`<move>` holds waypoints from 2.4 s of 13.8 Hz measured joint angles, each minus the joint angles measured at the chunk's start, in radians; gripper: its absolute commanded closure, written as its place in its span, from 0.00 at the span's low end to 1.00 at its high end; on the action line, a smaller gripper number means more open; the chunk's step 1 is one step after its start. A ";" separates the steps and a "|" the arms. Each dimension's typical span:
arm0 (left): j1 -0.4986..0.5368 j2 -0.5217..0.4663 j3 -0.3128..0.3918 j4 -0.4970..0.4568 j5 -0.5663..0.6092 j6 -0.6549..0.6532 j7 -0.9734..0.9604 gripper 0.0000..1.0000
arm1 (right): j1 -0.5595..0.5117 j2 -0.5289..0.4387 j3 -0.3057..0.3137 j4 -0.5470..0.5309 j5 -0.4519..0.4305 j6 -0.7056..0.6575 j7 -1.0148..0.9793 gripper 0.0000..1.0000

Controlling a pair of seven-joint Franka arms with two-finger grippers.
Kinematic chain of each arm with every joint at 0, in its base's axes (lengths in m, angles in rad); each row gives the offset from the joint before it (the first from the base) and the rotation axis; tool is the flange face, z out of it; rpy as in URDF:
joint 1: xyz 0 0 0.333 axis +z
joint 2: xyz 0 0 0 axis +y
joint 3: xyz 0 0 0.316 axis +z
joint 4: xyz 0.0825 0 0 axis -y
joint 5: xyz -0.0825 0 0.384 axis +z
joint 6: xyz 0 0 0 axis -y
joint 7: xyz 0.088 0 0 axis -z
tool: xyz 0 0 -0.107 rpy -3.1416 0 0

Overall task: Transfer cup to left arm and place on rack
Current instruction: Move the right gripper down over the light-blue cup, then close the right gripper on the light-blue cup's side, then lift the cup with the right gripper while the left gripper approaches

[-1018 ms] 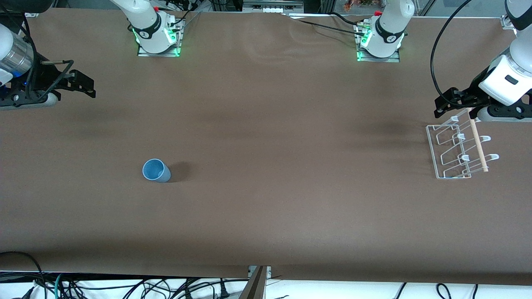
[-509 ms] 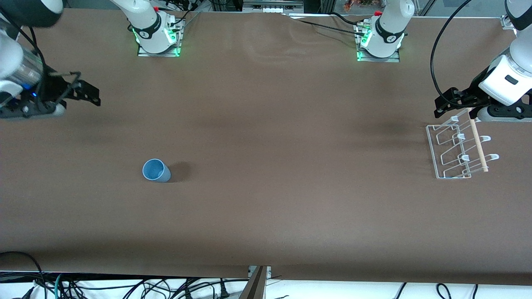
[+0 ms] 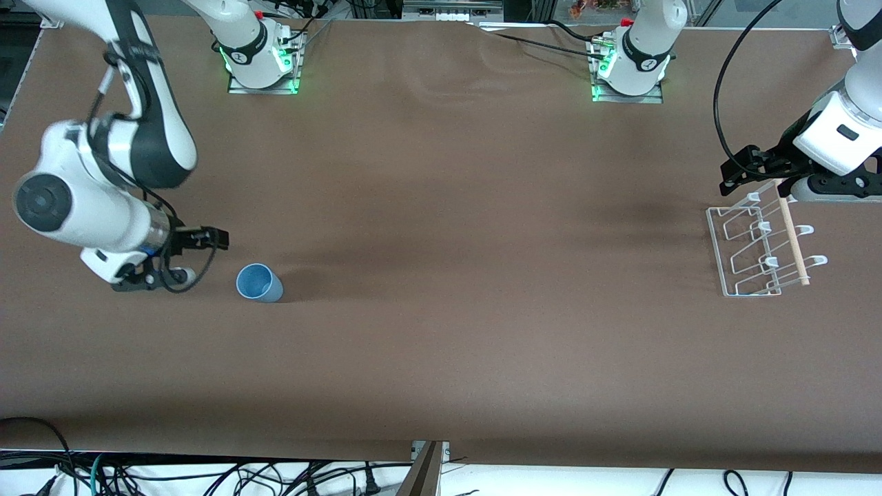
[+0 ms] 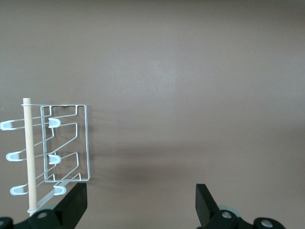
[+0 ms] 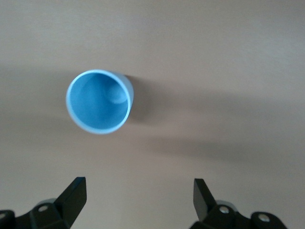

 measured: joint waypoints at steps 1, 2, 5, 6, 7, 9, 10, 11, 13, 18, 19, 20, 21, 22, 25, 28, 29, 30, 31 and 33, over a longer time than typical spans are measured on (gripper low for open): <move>0.000 0.000 0.000 0.000 0.000 0.000 0.000 0.00 | 0.000 0.037 0.000 0.017 0.000 0.017 0.000 0.01; 0.000 0.000 0.000 0.000 0.000 0.000 0.000 0.00 | 0.001 0.075 0.000 0.048 0.001 0.023 0.000 0.01; 0.000 0.000 0.000 0.000 0.000 0.000 0.000 0.00 | 0.014 0.183 0.002 0.176 0.006 0.023 0.011 0.01; 0.000 0.000 0.000 0.000 0.000 0.000 0.000 0.00 | 0.020 0.209 0.002 0.200 0.006 0.024 0.019 0.01; 0.000 0.000 0.000 0.000 0.000 0.000 0.000 0.00 | 0.024 0.228 0.002 0.214 0.006 0.024 0.024 0.01; 0.000 0.000 0.000 0.000 0.000 0.000 0.000 0.00 | 0.027 0.248 0.002 0.229 0.006 0.024 0.029 0.01; 0.000 0.000 0.000 0.000 0.000 0.000 0.000 0.00 | 0.027 0.252 0.002 0.232 0.006 0.025 0.030 0.01; 0.000 0.000 0.000 0.000 0.000 0.000 0.000 0.00 | 0.027 0.255 0.002 0.233 0.006 0.025 0.030 0.01; 0.000 0.000 0.000 0.000 0.000 0.000 0.000 0.00 | 0.027 0.270 0.002 0.233 0.006 0.025 0.030 0.01; 0.000 0.000 0.000 0.000 0.000 0.000 0.000 0.00 | 0.038 0.312 0.003 0.233 0.006 0.030 0.031 0.64; 0.000 0.000 0.000 0.000 0.000 0.000 0.000 0.00 | 0.042 0.317 0.003 0.233 0.006 0.034 0.034 0.86; 0.000 0.000 0.000 0.000 0.000 0.000 0.000 0.00 | 0.046 0.319 0.003 0.233 0.006 0.036 0.046 0.99; 0.000 0.000 0.000 0.000 0.000 0.000 0.000 0.00 | 0.048 0.320 0.003 0.233 0.006 0.038 0.058 1.00; 0.000 0.000 0.000 0.000 0.000 0.000 0.000 0.00 | 0.050 0.320 0.003 0.234 0.006 0.038 0.071 1.00; 0.000 0.000 0.000 0.000 0.000 0.000 0.000 0.00 | 0.052 0.320 0.003 0.237 0.006 0.038 0.090 1.00; 0.000 0.000 0.000 0.000 0.000 0.000 0.000 0.00 | 0.058 0.320 0.003 0.239 0.008 0.039 0.125 1.00; 0.000 0.000 0.000 0.000 0.000 0.000 0.000 0.00 | 0.065 0.320 0.003 0.242 0.009 0.039 0.154 1.00; 0.000 0.000 0.000 0.000 0.000 0.000 0.000 0.00 | 0.076 0.320 0.005 0.249 0.012 0.039 0.186 1.00; 0.000 0.000 -0.001 0.000 0.000 0.000 0.000 0.00 | 0.090 0.320 0.009 0.261 0.029 0.039 0.225 1.00; -0.002 0.000 -0.004 0.000 0.000 -0.005 0.000 0.00 | 0.112 0.318 0.034 0.295 0.128 0.039 0.330 1.00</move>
